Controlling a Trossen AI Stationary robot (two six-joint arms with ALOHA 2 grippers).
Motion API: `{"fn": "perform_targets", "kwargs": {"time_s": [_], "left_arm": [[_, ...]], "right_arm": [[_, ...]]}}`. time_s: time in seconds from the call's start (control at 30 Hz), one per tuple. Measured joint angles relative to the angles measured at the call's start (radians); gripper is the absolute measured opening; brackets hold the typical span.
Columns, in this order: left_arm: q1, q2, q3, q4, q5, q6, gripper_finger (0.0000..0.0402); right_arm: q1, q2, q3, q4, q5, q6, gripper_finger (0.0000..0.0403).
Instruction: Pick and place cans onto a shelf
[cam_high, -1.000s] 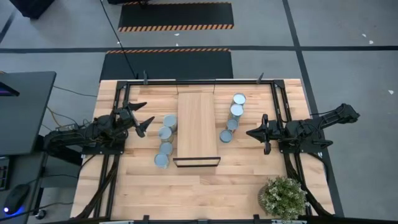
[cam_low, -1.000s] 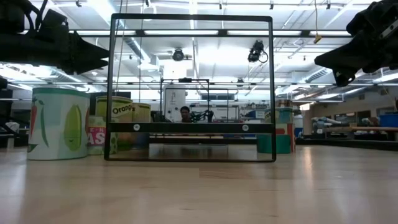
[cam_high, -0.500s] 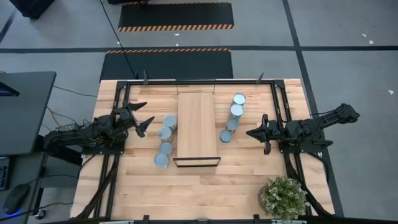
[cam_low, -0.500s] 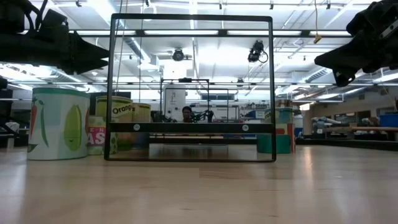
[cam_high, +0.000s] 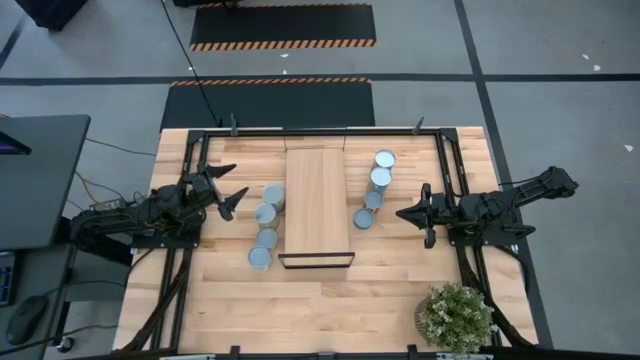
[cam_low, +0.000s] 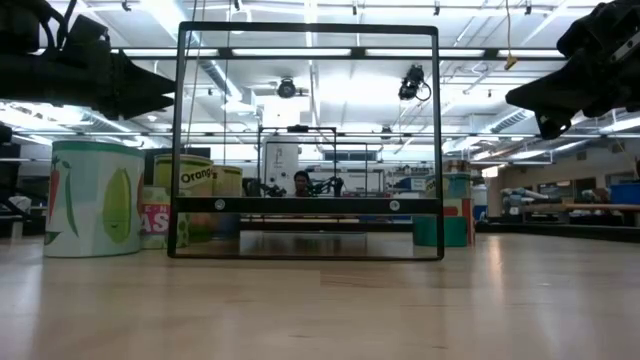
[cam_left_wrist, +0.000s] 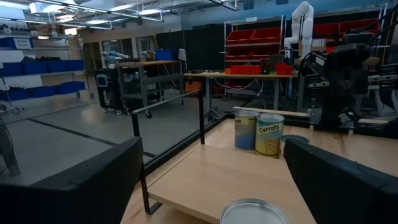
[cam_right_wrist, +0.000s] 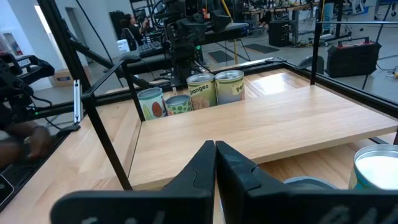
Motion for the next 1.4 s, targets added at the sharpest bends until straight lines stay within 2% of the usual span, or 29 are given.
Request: {"fn": "perform_targets", "kwargs": {"time_s": [0.6, 0.83, 1.0, 1.17, 1.4], "left_arm": [[0.000, 0.000, 0.000, 0.003, 0.000, 0.000, 0.0396], [0.000, 0.000, 0.000, 0.094, 0.000, -0.001, 0.0396], [0.000, 0.000, 0.000, 0.166, 0.000, 0.000, 0.0396], [0.000, 0.000, 0.000, 0.233, 0.000, -0.029, 0.0396], [0.001, 0.000, 0.000, 0.280, 0.000, -0.073, 0.0396]], "right_arm": [[0.000, 0.000, 0.000, 0.000, 0.000, 0.000, 0.0019], [-0.001, 0.000, 0.000, 0.024, 0.011, -0.008, 0.0019], [-0.008, 0.000, 0.000, 0.164, 0.095, -0.207, 0.0019], [-0.041, -0.001, 0.000, 0.364, 0.188, -0.302, 0.0019], [-0.126, 0.011, 0.000, 0.390, 0.192, -0.354, 0.0019]]}}
